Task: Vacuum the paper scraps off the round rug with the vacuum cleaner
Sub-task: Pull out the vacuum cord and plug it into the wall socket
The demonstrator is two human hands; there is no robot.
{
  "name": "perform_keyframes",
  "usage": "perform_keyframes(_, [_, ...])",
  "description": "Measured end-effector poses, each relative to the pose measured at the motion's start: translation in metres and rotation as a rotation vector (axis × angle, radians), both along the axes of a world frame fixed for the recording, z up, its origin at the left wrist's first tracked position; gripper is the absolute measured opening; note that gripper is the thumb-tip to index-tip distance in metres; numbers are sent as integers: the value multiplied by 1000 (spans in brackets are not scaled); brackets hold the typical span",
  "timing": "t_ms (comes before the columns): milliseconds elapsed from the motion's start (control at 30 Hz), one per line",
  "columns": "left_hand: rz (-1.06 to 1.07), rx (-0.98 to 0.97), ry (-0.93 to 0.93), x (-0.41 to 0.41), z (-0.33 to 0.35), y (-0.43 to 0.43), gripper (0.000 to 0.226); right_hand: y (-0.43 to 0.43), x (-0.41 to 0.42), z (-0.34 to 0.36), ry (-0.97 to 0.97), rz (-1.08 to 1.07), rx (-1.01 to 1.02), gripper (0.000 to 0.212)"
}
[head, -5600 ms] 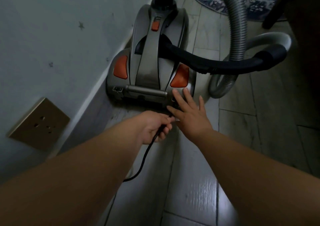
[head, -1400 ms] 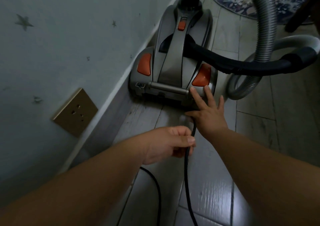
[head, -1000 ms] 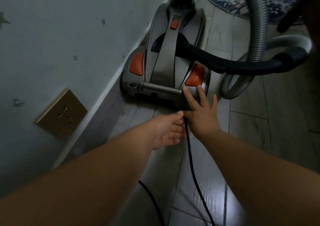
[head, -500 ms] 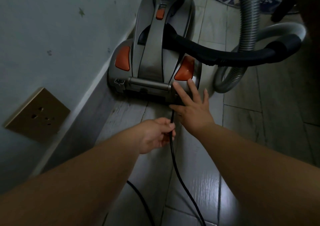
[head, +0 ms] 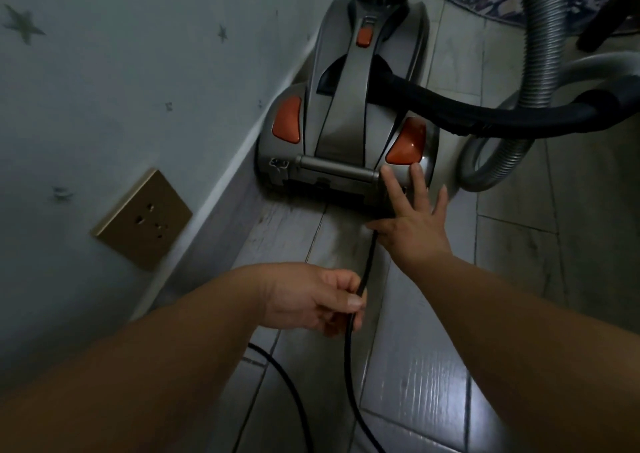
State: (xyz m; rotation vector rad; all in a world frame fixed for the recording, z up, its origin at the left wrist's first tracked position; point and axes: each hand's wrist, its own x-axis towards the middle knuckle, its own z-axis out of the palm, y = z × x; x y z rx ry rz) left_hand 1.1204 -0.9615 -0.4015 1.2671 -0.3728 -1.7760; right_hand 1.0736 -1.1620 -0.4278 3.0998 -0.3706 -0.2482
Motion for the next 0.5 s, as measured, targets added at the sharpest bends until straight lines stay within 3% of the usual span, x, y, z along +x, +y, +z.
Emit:
perform_keyframes(133, [-62,237,-138,7,-9,-5,28,0,-1,3,-6,-2,14,20])
perform_keyframes(300, [393,295,-186,12,-13,-57,29,-5,0,0,-16,32,-11,17])
perform_keyframes(500, [567,332,-354,12,-17,-95,20,-14,0,-5,-80,66,32,9])
